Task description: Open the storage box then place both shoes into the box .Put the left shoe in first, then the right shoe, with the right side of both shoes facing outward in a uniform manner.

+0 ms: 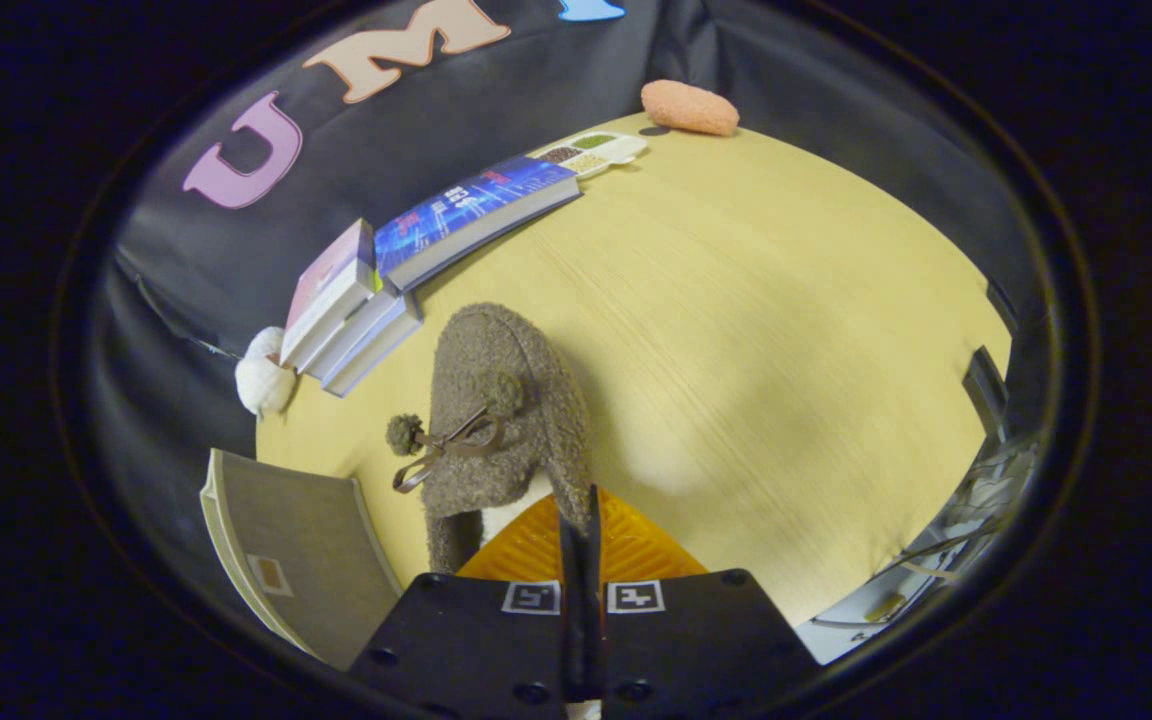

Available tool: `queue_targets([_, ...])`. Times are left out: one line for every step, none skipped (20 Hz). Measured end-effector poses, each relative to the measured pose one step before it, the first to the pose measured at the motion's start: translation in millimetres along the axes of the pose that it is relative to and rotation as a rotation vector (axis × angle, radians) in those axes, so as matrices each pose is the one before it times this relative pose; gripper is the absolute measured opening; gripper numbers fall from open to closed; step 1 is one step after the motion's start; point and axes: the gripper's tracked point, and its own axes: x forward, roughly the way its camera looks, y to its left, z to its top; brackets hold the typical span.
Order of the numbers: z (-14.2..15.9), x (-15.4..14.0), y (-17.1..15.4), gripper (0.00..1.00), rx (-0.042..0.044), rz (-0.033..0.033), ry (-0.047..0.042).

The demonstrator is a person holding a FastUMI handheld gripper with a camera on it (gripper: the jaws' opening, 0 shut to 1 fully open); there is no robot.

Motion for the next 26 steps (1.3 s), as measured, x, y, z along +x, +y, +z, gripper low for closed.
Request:
queue_targets([2.18, -3.25, 8.29, 0.03, 0.00728, 0.01334, -0.0048])
queue_targets([2.52, -4.24, 8.79, 0.03, 0.00604, 0.01375, -0.00716])
queue_targets([2.96, -4.59, 9.18, 0.03, 0.0044, 0.01277, -0.00936])
queue_targets([3.15, -4.49, 9.52, 0.03, -0.0002, 0.0137, -0.01005])
queue_targets([2.48, -4.31, 11.58, 0.03, -0.00237, 0.01598, -0.00941])
queue_targets([3.09, -3.94, 11.64, 0.03, -0.00358, 0.01716, -0.01045])
queue_targets([2.26, -4.37, 12.2, 0.03, -0.00516, 0.01742, -0.01103])
queue_targets([2.54, -4.95, 12.13, 0.03, -0.00253, 0.01648, -0.01071])
queue_targets([1.95, -3.82, 11.91, 0.03, -0.00057, 0.01739, -0.00588])
queue_targets([1.07, -5.54, 14.58, 0.03, 0.00025, 0.01886, -0.00574])
queue_targets([1.28, -4.02, 13.76, 0.03, -0.00251, 0.02104, -0.00648])
queue_targets([1.02, -4.75, 14.08, 0.03, -0.00629, 0.02263, -0.00583])
queue_targets([0.72, -4.39, 14.95, 0.03, -0.01036, 0.02246, -0.00583])
queue_targets([1.84, -3.56, 13.39, 0.03, -0.00692, 0.02176, -0.00167])
queue_targets([-1.52, -5.48, 16.22, 0.03, -0.00624, 0.02307, 0.00567])
queue_targets([1.05, -4.28, 14.73, 0.03, -0.00649, 0.02443, -0.00293])
queue_targets([0.55, -2.21, 13.31, 0.03, -0.00657, 0.02065, 0.00276])
queue_targets([-0.7, -3.55, 11.44, 0.03, -0.00419, 0.01644, 0.0021])
queue_targets([-1.2, -3.02, 10.91, 0.03, -0.00815, 0.01504, 0.00042])
queue_targets([-3.04, -0.93, 8.48, 0.03, -0.00664, 0.01177, 0.00384])
queue_targets([-4.73, -1.02, 8.17, 0.03, -0.00734, 0.01158, 0.00771])
queue_targets([-5.57, -0.52, 7.22, 0.03, -0.00771, 0.01171, 0.00886])
queue_targets([-7.87, -0.95, 6.76, 0.03, -0.00663, 0.00844, 0.01556])
queue_targets([-7.2, -0.02, 5.37, 0.03, -0.00594, 0.00776, 0.01284])
queue_targets([-8.65, 0.39, 5.28, 0.03, -0.00501, 0.00419, 0.01635])
queue_targets([-9.79, 0.26, 3.56, 0.03, -0.00224, -0.00043, 0.01764])
